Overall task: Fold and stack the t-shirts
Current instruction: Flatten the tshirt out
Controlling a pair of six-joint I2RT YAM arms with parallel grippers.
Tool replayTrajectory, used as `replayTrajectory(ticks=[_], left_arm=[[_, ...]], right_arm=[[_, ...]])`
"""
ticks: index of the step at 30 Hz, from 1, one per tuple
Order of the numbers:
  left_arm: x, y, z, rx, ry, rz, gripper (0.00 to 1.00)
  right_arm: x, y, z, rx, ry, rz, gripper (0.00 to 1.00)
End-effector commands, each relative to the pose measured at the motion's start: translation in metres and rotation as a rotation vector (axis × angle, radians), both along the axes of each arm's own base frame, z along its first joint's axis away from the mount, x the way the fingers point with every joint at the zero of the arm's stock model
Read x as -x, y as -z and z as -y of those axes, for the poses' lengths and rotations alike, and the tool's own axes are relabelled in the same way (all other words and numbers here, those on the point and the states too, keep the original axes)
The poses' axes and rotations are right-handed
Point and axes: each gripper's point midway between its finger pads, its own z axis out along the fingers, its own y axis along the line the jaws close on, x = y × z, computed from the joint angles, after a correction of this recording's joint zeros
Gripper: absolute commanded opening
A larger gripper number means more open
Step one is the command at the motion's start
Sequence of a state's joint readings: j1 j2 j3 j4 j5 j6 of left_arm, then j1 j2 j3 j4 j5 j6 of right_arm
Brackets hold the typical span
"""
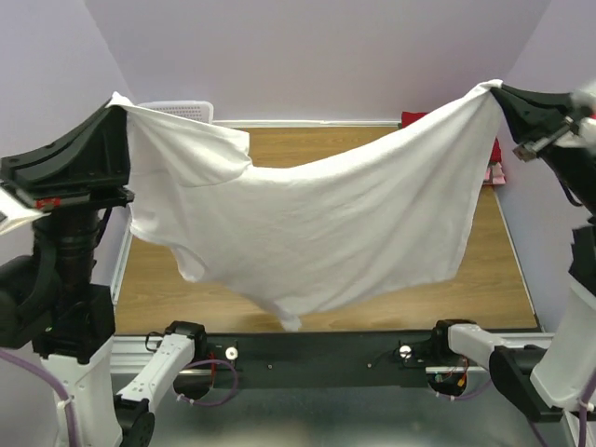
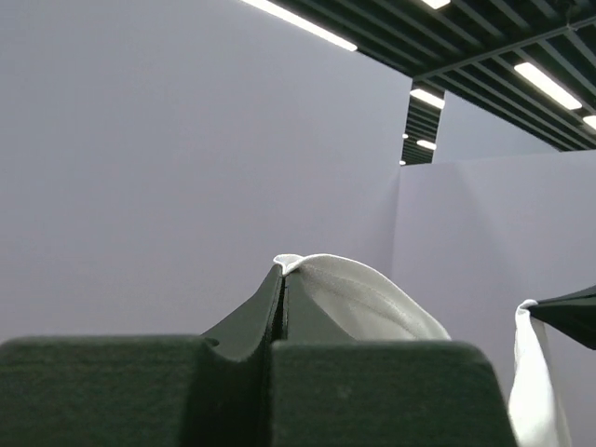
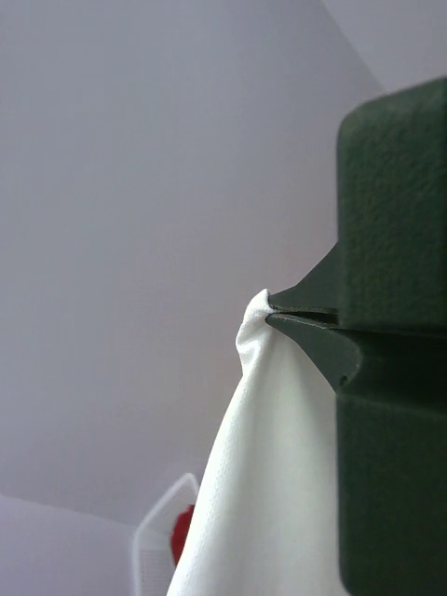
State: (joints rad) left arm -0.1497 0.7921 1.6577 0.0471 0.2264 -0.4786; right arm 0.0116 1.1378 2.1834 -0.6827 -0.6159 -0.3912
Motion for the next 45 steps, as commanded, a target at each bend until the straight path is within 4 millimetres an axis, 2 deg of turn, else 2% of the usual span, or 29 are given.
replayTrajectory(ticks=[1,2,4,5,6,8,9,10,11,12,13,14,15,16,17,18,19,20,21,22,23,24,26,27,29,32,39,42,45], left_arm=[[-0.065,0.057,0.004,-0.006,-0.025,-0.182,0.0],[-0.09,0.086,0.004,-0.013,-0.046,-0.251,0.0],[-0.118,0.122,0.007,-0.03,-0.061,-0.33,0.0],[-0.131,0.139,0.006,-0.037,-0.077,-0.359,0.0],[-0.156,0.183,0.009,-0.057,-0.087,-0.45,0.0],[-0.182,0.229,0.008,-0.075,-0.112,-0.545,0.0],[-0.198,0.271,0.009,-0.09,-0.123,-0.612,0.0],[-0.211,0.296,0.009,-0.099,-0.132,-0.663,0.0],[-0.221,0.313,0.005,-0.086,-0.161,-0.686,0.0],[-0.231,0.35,0.005,-0.101,-0.169,-0.756,0.0],[-0.247,0.381,0.006,-0.115,-0.179,-0.828,0.0],[-0.256,0.394,0.002,-0.105,-0.203,-0.853,0.0],[-0.265,0.414,0.0,-0.097,-0.206,-0.899,0.0],[-0.275,0.425,0.0,-0.077,-0.192,-0.944,0.0],[-0.294,0.446,0.002,-0.095,-0.177,-1.018,0.0],[-0.304,0.458,0.001,-0.1,-0.19,-1.054,0.0],[-0.318,0.486,-0.001,-0.111,-0.207,-1.127,0.0],[-0.325,0.494,-0.001,-0.119,-0.209,-1.148,0.0],[-0.336,0.49,-0.001,-0.117,-0.213,-1.142,0.0],[-0.344,0.51,-0.001,-0.131,-0.219,-1.187,0.0],[-0.349,0.515,-0.002,-0.137,-0.22,-1.195,0.0],[-0.356,0.512,-0.001,-0.138,-0.223,-1.187,0.0],[-0.365,0.528,-0.003,-0.159,-0.241,-1.221,0.0],[-0.371,0.526,-0.004,-0.159,-0.249,-1.218,0.0],[-0.375,0.54,-0.007,-0.17,-0.271,-1.254,0.0],[-0.381,0.543,-0.01,-0.181,-0.288,-1.262,0.0],[-0.38,0.524,-0.013,-0.201,-0.306,-1.218,0.0],[-0.376,0.511,-0.013,-0.205,-0.304,-1.188,0.0],[-0.373,0.501,-0.011,-0.222,-0.295,-1.161,0.0]], right_arm=[[-0.067,0.058,0.012,-0.025,0.074,-0.208,0.01],[-0.088,0.087,0.01,-0.016,0.065,-0.281,0.0],[-0.105,0.118,0.005,-0.008,0.036,-0.358,0.0],[-0.122,0.157,-0.002,0.01,-0.011,-0.445,0.0],[-0.129,0.176,-0.005,0.014,-0.035,-0.486,0.0],[-0.144,0.215,-0.014,0.008,-0.095,-0.567,0.0],[-0.156,0.263,-0.017,0.003,-0.113,-0.674,0.0],[-0.161,0.283,-0.019,-0.005,-0.126,-0.71,0.0],[-0.172,0.292,-0.019,-0.005,-0.127,-0.684,0.01],[-0.182,0.336,-0.019,-0.016,-0.129,-0.775,0.0],[-0.189,0.351,-0.02,-0.021,-0.134,-0.796,0.0],[-0.201,0.365,-0.02,-0.022,-0.134,-0.802,0.0],[-0.214,0.394,-0.022,-0.028,-0.138,-0.865,0.0],[-0.222,0.41,-0.023,-0.03,-0.144,-0.893,0.01],[-0.232,0.419,-0.024,-0.026,-0.142,-0.886,0.01],[-0.239,0.43,-0.026,-0.025,-0.146,-0.903,0.0],[-0.251,0.452,-0.03,-0.014,-0.153,-0.937,0.0],[-0.257,0.459,-0.031,-0.011,-0.153,-0.944,0.0],[-0.264,0.468,-0.033,-0.011,-0.151,-0.96,0.01],[-0.275,0.479,-0.034,-0.01,-0.133,-0.975,0.01],[-0.282,0.483,-0.034,-0.012,-0.125,-0.981,0.0],[-0.288,0.488,-0.032,-0.016,-0.111,-0.991,0.0],[-0.303,0.498,-0.03,-0.026,-0.076,-1.009,0.01],[-0.307,0.501,-0.028,-0.029,-0.066,-1.014,0.01],[-0.315,0.506,-0.027,-0.039,-0.045,-1.025,0.0],[-0.321,0.509,-0.023,-0.055,-0.012,-1.032,0.01],[-0.33,0.5,-0.012,-0.079,0.072,-0.992,0.0],[-0.332,0.502,-0.015,-0.091,0.053,-0.999,0.0],[-0.33,0.512,-0.023,-0.102,0.008,-1.03,0.0]])
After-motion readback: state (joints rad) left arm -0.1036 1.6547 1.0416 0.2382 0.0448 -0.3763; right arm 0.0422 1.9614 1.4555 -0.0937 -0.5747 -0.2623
